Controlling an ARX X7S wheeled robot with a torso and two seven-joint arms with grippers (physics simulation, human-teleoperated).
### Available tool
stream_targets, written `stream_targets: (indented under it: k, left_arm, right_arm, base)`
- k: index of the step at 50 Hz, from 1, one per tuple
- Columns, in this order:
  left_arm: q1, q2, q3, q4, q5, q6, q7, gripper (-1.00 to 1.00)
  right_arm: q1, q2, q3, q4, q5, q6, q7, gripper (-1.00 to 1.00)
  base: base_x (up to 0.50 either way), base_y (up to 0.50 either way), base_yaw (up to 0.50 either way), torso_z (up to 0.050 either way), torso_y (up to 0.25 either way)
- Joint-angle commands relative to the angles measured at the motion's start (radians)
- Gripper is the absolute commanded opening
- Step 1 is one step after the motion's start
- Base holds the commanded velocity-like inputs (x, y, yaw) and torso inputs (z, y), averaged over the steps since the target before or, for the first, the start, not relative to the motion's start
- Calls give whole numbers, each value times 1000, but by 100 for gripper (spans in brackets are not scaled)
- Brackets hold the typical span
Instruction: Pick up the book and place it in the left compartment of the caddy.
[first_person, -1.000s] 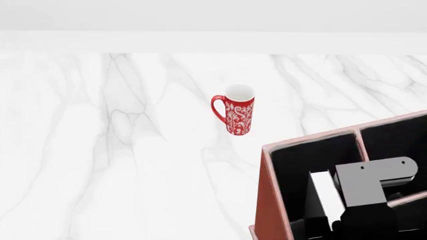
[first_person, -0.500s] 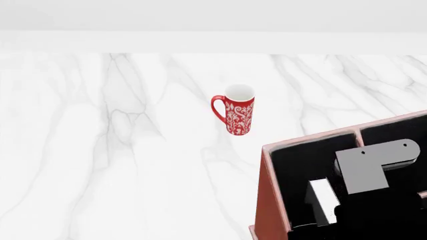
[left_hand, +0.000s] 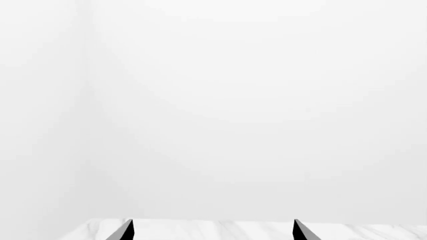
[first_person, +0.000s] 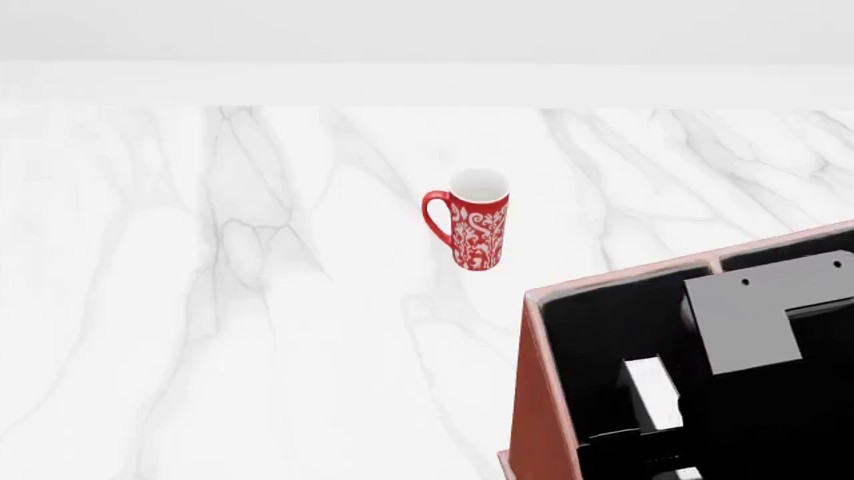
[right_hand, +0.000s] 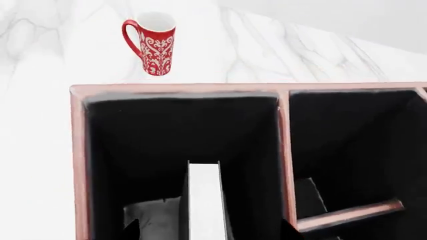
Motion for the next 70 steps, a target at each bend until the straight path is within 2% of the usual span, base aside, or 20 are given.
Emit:
stream_targets:
  k: [1,21,34,53,59,70]
  left_arm:
    - [-16,-3,19,0,3,5,-3,100]
    - [-44,-5,50,0,5,7,-5,100]
    - [-61,-11,67,0,4,14,-7,100]
    - [-70,-20,88,1,17,29,-15,100]
    - [-72,-20,95,1,27,27,-22,100]
    - [-86,-19,99,1,26,16,-28,100]
  right_arm:
    - [35,53,30,-104,15,1,38,100]
    - [122,141,92,-349,35,24,175,100]
    - [146,176,131,-447,48,-18,267,100]
    - [92,200,135,-569,-35,-117,387,100]
    - [62,213,124,-640,-125,-129,440,100]
    - [17,241,114,-715,-167,-181,464,100]
  base:
    - [0,0,0,0,0]
    - [0,0,0,0,0]
    - [0,0,0,0,0]
    - [0,0,0,0,0]
    - [0,0,0,0,0]
    - [0,0,0,0,0]
